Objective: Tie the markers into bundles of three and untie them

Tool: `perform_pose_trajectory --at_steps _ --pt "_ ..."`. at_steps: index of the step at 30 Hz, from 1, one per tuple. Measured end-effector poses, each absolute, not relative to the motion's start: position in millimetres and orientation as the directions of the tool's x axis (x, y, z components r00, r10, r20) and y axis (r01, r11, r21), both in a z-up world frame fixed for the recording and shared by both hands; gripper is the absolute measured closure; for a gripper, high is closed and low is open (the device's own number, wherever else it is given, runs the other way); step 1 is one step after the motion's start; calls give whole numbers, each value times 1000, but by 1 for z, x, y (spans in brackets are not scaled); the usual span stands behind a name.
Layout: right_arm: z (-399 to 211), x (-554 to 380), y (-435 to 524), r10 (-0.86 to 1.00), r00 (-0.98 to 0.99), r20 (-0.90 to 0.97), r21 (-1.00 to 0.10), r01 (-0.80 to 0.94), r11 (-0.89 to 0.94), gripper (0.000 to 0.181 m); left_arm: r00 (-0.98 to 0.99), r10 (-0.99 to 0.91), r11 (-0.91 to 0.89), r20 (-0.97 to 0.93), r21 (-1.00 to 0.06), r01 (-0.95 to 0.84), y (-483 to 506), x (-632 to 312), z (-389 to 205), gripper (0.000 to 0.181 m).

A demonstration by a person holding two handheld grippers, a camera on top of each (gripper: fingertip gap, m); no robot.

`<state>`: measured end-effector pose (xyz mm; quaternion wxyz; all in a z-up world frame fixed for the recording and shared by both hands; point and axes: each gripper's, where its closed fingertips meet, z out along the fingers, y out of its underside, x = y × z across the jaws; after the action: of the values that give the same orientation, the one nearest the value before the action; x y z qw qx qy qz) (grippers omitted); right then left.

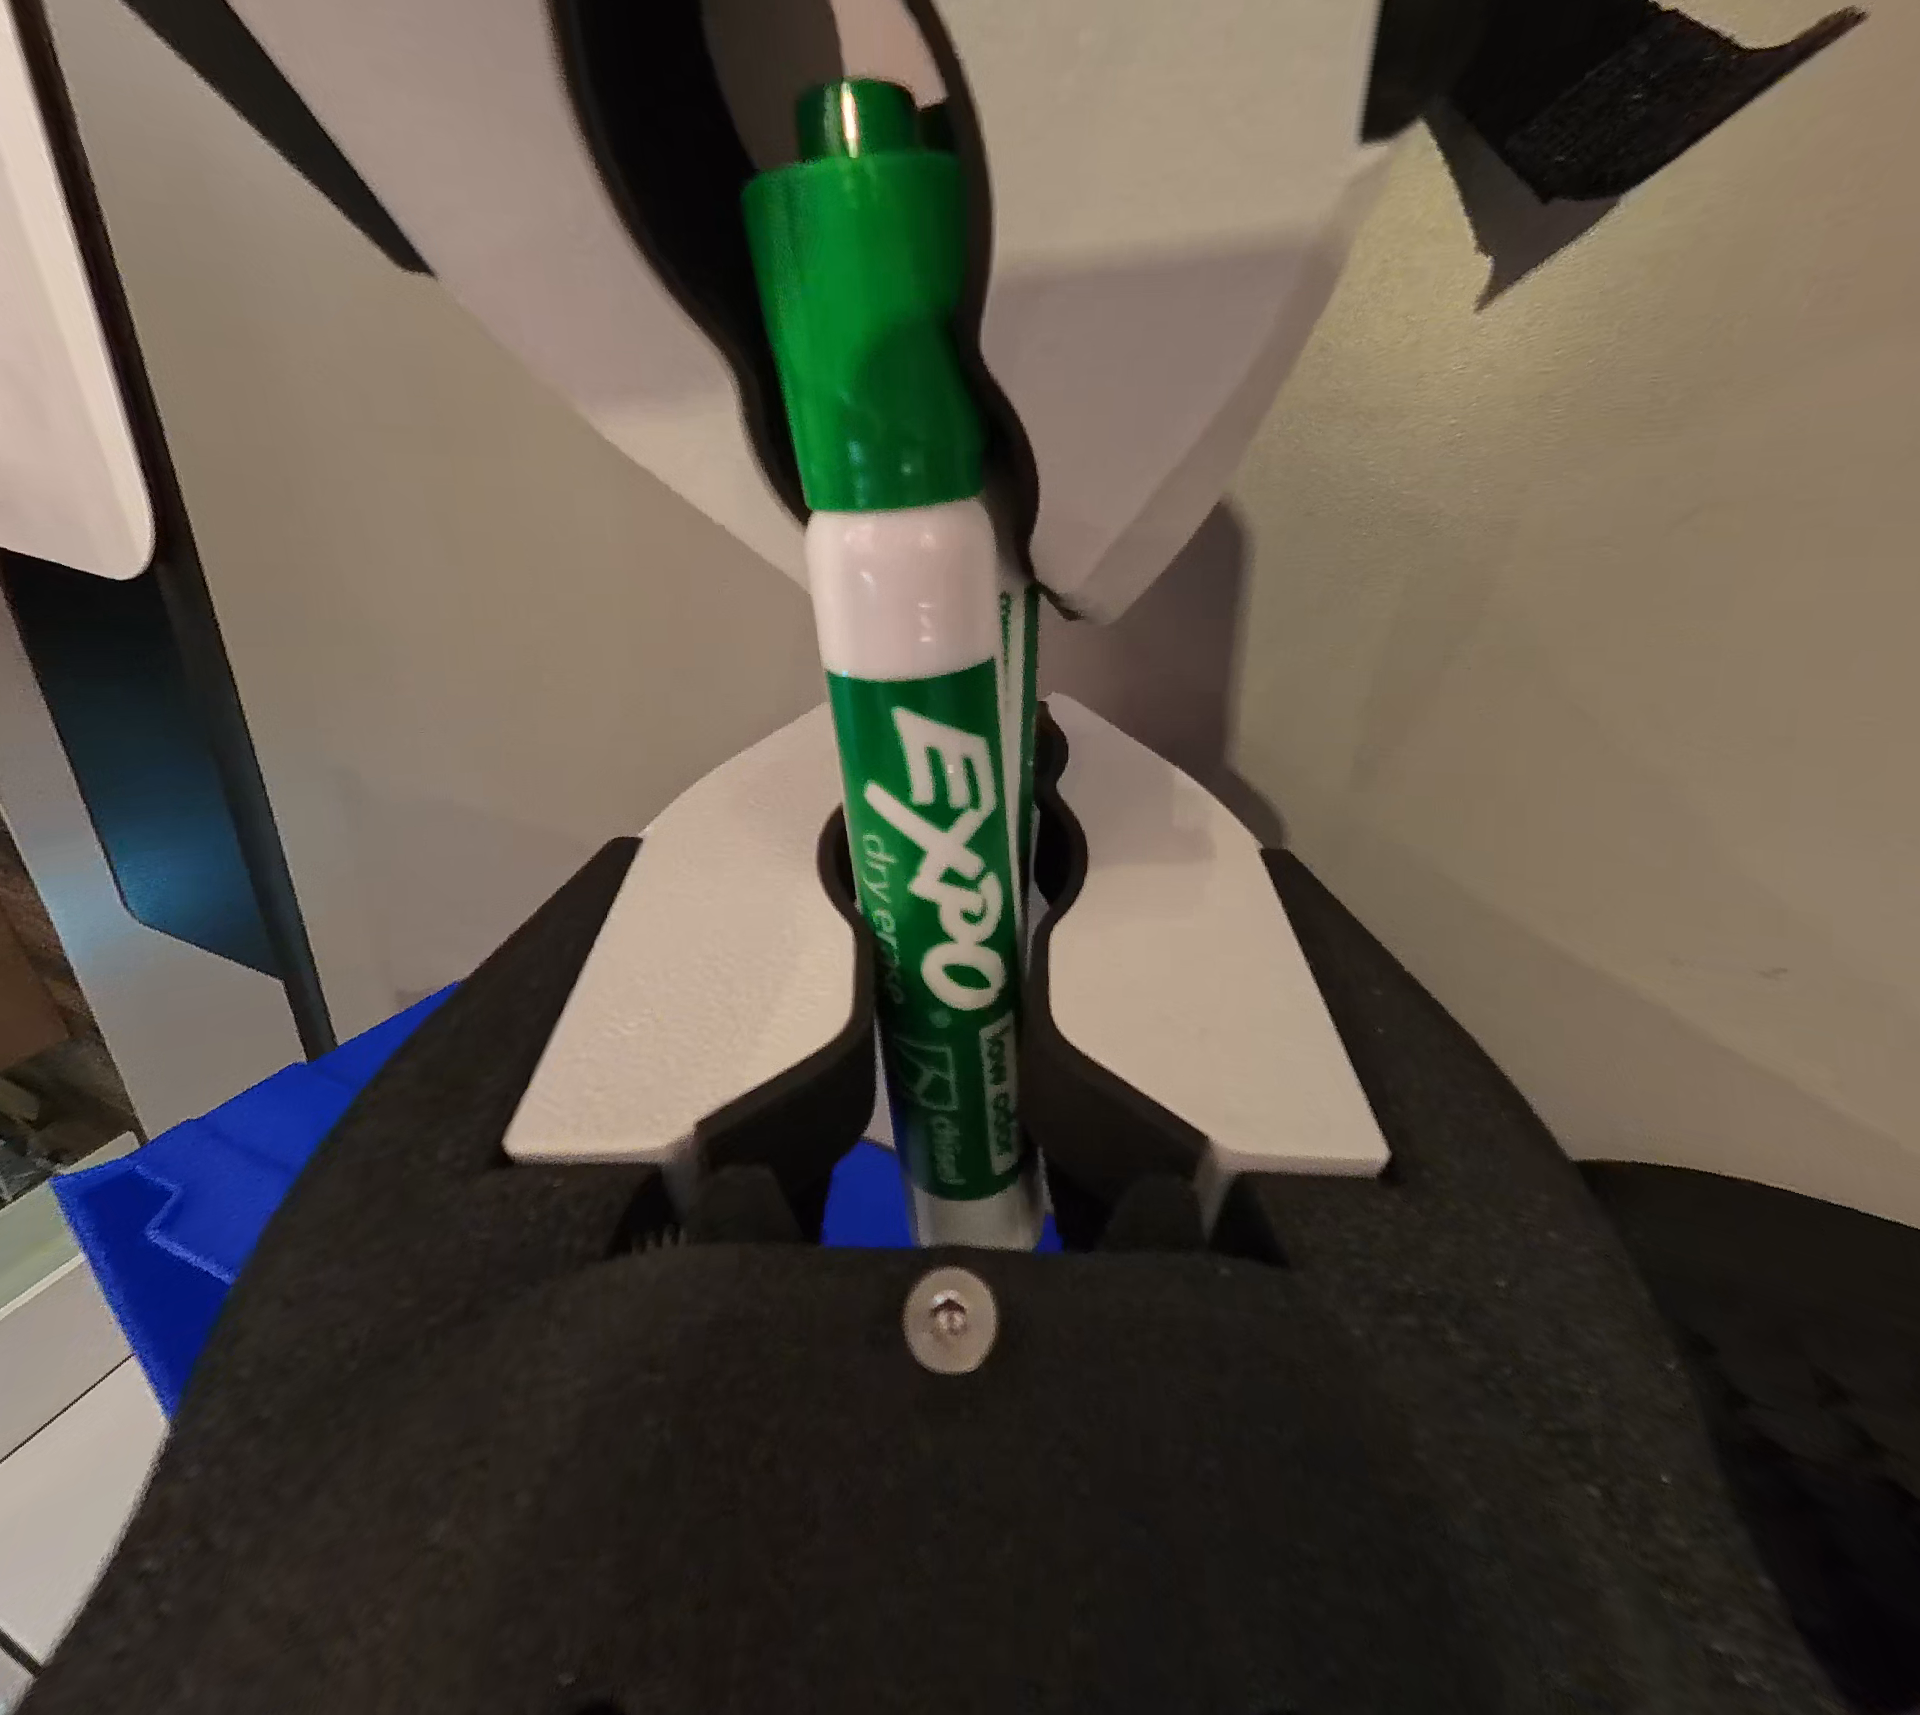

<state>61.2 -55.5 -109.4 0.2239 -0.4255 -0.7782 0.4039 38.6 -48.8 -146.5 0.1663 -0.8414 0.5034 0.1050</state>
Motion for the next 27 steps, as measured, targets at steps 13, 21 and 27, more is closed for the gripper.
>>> perform_pose_trajectory --at_steps 13,21,27 --pt "-103 63 -56 857 -514 34 -783 519 342 161 493 -809 -455 -320 -189 -870 -49 38 -143 153" --pt "-98 68 -56 857 -515 26 -775 531 342 161 497 -814 -431 -300 -261 -864 -46 48 -138 153" --pt "-92 69 -55 854 -519 -10 -815 499 293 160 521 -805 -447 -282 -289 -847 -43 50 -134 153"
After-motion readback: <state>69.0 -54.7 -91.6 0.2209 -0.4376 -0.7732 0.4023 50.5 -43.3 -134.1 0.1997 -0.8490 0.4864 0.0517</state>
